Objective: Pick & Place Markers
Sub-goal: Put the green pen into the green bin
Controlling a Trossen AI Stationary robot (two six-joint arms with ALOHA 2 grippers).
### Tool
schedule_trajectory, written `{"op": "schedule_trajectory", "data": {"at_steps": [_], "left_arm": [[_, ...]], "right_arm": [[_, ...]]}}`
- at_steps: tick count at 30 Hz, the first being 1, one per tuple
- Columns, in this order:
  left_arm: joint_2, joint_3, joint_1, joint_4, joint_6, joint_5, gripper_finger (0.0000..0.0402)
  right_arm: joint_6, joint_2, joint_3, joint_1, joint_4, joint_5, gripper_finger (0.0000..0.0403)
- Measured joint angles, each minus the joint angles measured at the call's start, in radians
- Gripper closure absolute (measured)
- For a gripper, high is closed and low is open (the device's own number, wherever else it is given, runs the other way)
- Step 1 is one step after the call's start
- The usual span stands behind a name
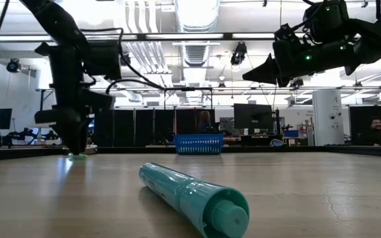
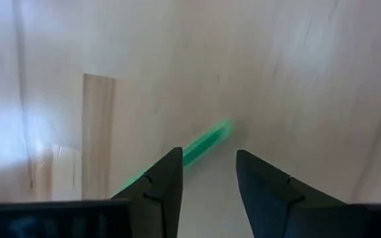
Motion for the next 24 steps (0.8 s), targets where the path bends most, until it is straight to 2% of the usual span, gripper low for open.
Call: {"op": "schedule_trajectory", "data": {"at_steps": [5,17,24], "left_arm": [[0.056,0.0,0.0,0.031,0.063,-0.042,0.0266],[0.11,0.002,0.0,0.035,0.008,-0.03,0.0269],[0.112,0.024,0.0,0.006,-0.03,0.01,0.0315]], "right_arm": [[0.002,0.0,0.0,0.0,0.0,0.0,0.0392],[0.002,0.0,0.0,0.0,0.0,0.0,0.0392],[0.002,0.0,0.0,0.0,0.0,0.0,0.0392]]}}
